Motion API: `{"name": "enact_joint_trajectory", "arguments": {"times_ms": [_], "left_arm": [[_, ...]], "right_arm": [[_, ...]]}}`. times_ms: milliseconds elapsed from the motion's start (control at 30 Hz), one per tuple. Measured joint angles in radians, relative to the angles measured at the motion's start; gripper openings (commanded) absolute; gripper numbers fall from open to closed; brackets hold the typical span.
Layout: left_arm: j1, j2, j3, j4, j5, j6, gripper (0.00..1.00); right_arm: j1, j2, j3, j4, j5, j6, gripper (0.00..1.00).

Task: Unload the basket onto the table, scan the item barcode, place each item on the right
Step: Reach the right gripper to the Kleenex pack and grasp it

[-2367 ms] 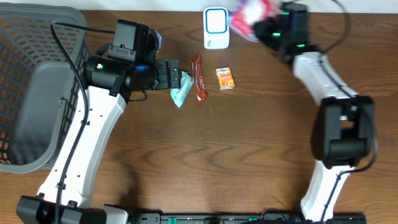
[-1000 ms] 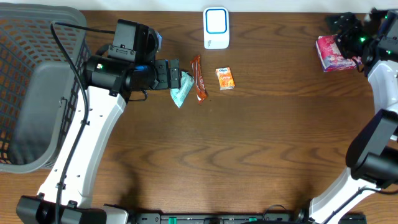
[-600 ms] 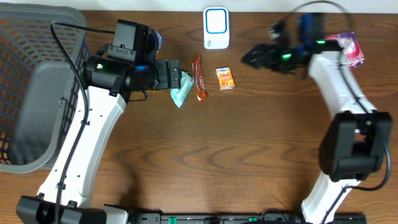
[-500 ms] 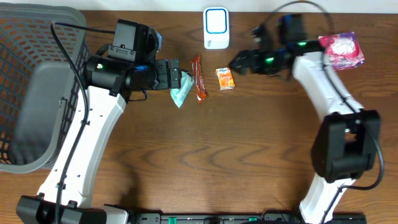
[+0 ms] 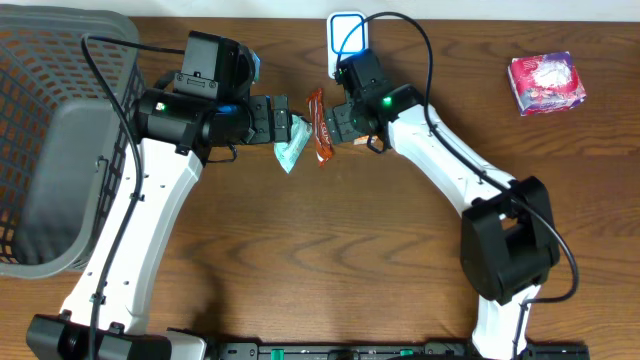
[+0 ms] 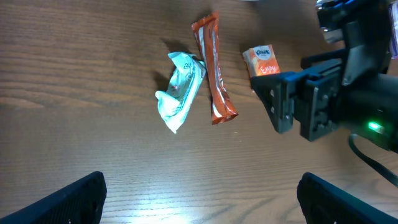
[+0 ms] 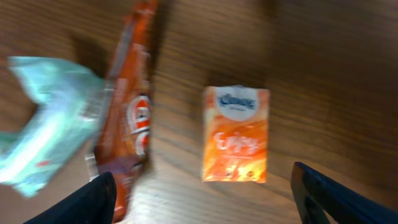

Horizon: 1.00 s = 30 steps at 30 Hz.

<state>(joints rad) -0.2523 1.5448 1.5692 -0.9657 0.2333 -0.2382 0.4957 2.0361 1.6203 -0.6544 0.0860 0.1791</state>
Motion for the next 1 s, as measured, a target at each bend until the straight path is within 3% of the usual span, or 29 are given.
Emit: {"name": "enact_joint_trajectory", "arguments": {"times_ms": [200, 767, 1000], "left_arm": [[0.0, 0.0, 0.0, 0.0, 0.0, 0.0, 0.98], [0.0, 0.0, 0.0, 0.0, 0.0, 0.0, 0.98], [0.0, 0.0, 0.0, 0.0, 0.0, 0.0, 0.98]], "right_arm": [[-0.016, 0.047, -0.002, 0.018, 0.026, 0.012, 0.65], [0.006, 0.134, -0.002, 0.093, 0.129, -0.058, 0.48], [0.008, 0.175, -0.002, 0.1, 0.158, -0.065, 0.1]]}}
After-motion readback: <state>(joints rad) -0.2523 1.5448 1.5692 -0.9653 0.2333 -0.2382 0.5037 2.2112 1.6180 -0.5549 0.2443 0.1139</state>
